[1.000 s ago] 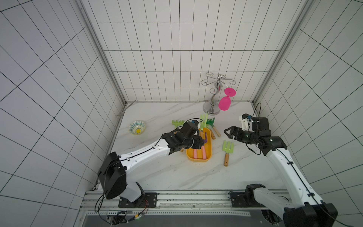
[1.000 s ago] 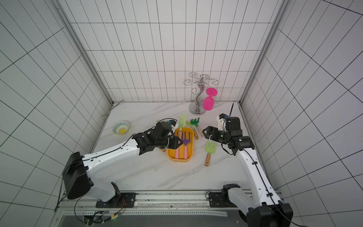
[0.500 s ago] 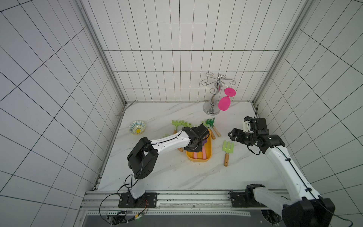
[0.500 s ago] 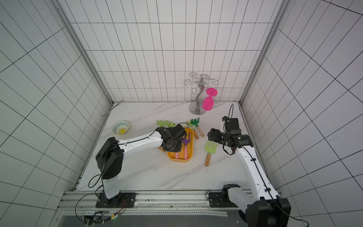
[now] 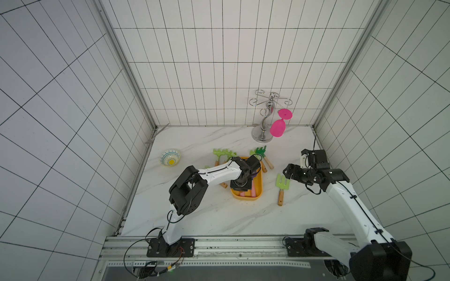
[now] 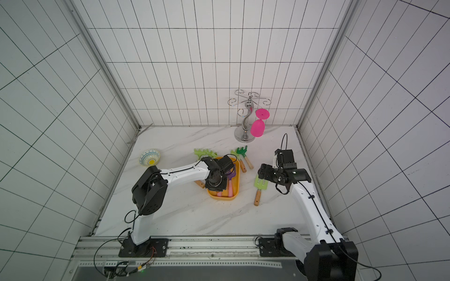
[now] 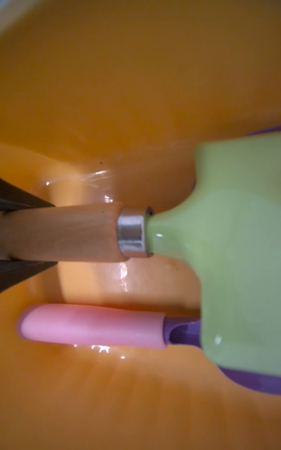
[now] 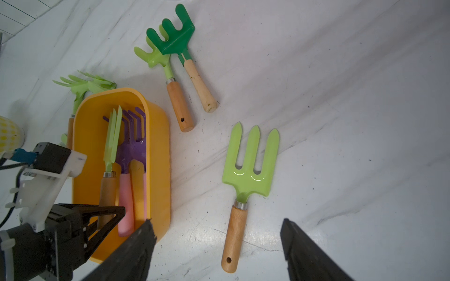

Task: Put the rake into the storage box
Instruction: Place the rake in the storage box, then pick up the rake at the center of the board.

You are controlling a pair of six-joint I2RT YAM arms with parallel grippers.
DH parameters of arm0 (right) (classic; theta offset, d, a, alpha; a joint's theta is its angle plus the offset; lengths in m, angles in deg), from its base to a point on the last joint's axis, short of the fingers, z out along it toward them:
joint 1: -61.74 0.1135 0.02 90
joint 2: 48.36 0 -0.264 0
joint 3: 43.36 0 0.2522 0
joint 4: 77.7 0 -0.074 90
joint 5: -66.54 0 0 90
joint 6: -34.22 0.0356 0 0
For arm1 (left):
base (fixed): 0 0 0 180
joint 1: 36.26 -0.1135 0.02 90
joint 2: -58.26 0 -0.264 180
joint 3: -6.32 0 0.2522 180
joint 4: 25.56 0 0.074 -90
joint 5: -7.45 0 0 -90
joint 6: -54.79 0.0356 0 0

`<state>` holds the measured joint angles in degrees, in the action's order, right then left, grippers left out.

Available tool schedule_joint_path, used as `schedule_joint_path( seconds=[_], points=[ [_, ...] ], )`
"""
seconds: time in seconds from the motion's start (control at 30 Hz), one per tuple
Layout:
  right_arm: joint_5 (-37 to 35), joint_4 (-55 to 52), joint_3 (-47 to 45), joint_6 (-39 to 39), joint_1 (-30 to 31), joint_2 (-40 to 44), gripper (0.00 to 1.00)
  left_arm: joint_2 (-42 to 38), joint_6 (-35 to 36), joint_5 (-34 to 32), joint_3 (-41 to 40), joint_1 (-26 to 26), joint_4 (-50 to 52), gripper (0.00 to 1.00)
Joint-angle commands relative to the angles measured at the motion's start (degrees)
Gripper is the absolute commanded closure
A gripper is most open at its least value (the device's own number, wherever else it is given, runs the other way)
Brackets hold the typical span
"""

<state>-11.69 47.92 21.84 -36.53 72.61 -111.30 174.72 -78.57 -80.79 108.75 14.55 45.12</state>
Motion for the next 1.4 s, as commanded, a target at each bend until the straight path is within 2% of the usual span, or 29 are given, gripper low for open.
schedule_joint_path(
  seconds=[0.0,0.1,0.27,0.4,0.63,0.8,1.07,1.37],
  points=[
    [-2.9,-1.04,-2.91,1.81,-0.09,-1.97,0.16,0.34,-1.1,-0.04,1.99,-0.62,0.11,0.75],
    [-5.42,-1.04,-4.09,4.5,0.54,-3.69,0.18,0.34,-1.55,0.35,2.3,-0.8,0.15,0.71],
    [-6.99,-1.06,-5.98,5.97,1.78,-5.94,0.19,-0.85,-2.22,0.37,1.93,-0.61,-0.98,0.58],
    [-6.15,-1.05,-6.1,7.06,2.89,-8.44,0.2,-2.13,-2.95,-0.15,1.42,-0.56,-1.92,0.56],
    [-8.85,-2.76,-6.0,10.2,8.07,-11.34,0.23,-8.98,-1.39,-7.54,3.18,2.37,-3.4,0.47],
    [-9.31,-3.04,-5.92,11.73,10.34,-13.93,0.25,-14.55,1.3,-12.24,2.84,4.25,-4.37,0.44],
    [-8.97,-1.64,-5.97,12.04,11.49,-19.15,0.3,-22.77,3.62,-17.11,-3.25,4.63,-7.53,0.42],
    [-7.73,4.11,-6.7,13.86,13.0,-24.21,0.44,-25.46,3.54,-19.04,-7.22,4.41,-8.42,0.42]
  ],
)
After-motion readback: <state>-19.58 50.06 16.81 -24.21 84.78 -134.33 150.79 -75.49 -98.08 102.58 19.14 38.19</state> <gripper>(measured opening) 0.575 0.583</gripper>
